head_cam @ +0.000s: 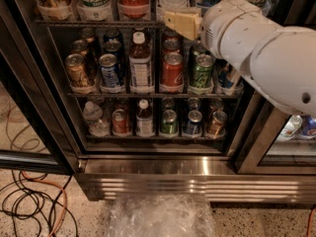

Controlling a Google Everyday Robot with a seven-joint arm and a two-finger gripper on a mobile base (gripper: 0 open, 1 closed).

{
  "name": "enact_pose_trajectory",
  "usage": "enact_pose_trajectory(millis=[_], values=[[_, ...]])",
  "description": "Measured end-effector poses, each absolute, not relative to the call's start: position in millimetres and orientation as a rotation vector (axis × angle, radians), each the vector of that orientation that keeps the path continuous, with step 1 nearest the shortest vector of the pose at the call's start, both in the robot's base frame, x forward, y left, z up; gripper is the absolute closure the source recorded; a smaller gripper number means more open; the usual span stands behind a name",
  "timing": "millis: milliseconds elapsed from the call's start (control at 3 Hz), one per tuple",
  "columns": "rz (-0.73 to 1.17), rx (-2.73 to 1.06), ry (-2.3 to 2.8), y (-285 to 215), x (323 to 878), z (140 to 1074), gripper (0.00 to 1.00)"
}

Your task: Pick redbull can from top shelf of fridge

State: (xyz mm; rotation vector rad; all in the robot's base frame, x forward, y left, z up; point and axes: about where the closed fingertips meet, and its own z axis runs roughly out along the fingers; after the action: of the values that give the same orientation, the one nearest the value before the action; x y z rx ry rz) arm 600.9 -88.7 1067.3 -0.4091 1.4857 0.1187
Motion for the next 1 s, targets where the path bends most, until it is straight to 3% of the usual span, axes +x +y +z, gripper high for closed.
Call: enact_pose_trajectory(millis=[333, 667, 1000], values=[[0.119, -0.409, 1.486, -89, 601, 1067, 0.2], [0.091, -0.415, 1.476, -92, 604, 1068, 0.06], [0.027, -0.416, 1.451, -106, 614, 1071, 0.04]])
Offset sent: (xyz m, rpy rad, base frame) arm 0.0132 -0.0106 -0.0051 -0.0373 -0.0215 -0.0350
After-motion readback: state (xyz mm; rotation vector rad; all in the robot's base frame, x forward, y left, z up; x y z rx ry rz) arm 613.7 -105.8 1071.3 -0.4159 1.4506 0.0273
